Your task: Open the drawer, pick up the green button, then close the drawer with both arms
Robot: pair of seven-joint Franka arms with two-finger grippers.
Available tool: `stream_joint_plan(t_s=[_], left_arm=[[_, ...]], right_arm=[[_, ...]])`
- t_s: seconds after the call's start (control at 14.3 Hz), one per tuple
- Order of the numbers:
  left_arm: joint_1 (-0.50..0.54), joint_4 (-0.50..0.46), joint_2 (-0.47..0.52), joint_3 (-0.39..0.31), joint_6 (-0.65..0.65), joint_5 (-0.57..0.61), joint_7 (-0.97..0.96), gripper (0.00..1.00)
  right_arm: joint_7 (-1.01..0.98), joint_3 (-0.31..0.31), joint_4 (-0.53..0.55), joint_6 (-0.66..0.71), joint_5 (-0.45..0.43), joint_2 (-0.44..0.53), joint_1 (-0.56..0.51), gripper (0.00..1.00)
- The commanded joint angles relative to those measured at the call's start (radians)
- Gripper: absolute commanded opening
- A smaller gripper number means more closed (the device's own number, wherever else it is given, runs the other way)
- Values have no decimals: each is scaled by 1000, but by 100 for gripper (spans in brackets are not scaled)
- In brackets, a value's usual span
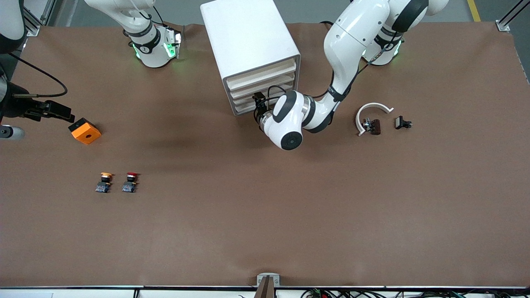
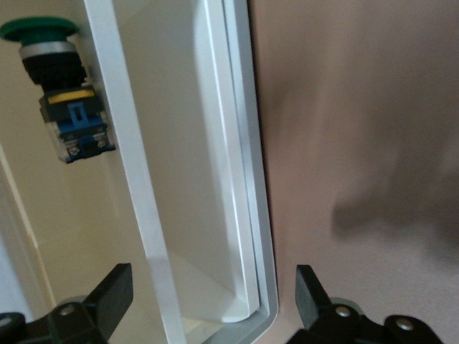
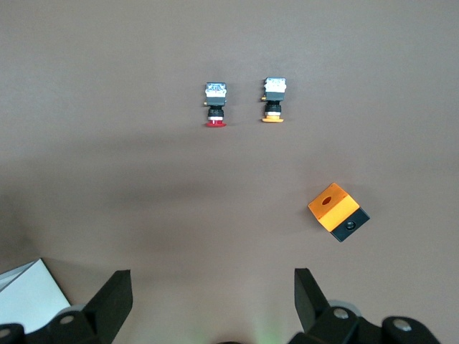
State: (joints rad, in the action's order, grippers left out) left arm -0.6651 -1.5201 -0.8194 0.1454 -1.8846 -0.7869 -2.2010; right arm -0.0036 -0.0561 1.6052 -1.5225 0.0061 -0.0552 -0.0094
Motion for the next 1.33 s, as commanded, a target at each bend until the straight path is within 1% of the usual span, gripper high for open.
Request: stream_joint_plan(t_s=[0.0,0.07,0.14,0.28,0.35,0.56,0.63,0.77,0.91,0.98,1.12,1.26], left_arm=[[-1,8,-18,-1,56,-37,-10,100],[1,8,-21,-1,64,-37,-9,94],[1,9,-24,-1,65,-40,-9,82],[12,12,-32,-1,79,-99,-3,53],[15,15,-37,-3,88,-121,-3,51],[16,17,-37,-1,111,-129,-3,51],[13,17,-38,-1,113,-135,-3,48],[15,17,-40,-1,120,-167,-2,34],[10,17,-40,-1,133,-170,0,26],[10,17,-40,-1,142,-175,4,24],[10,17,-41,-1,153,-178,9,24],[10,17,-43,-1,153,-178,9,17]], right_arm=[[7,5,-21,15,5,-11,-11,100],[8,5,-21,15,8,-9,-9,100],[8,5,-21,16,8,-11,-6,100],[30,9,-21,16,2,-9,-1,100],[42,9,-22,16,-6,-9,12,100],[74,9,-33,18,-35,-9,48,100],[105,9,-33,19,-35,-9,55,100],[152,10,-31,21,-31,-9,66,100],[174,10,-31,21,-31,-9,77,100],[177,10,-31,21,-31,-9,81,100],[186,10,-30,21,-25,-9,86,100],[282,10,-30,24,-21,-9,117,100]])
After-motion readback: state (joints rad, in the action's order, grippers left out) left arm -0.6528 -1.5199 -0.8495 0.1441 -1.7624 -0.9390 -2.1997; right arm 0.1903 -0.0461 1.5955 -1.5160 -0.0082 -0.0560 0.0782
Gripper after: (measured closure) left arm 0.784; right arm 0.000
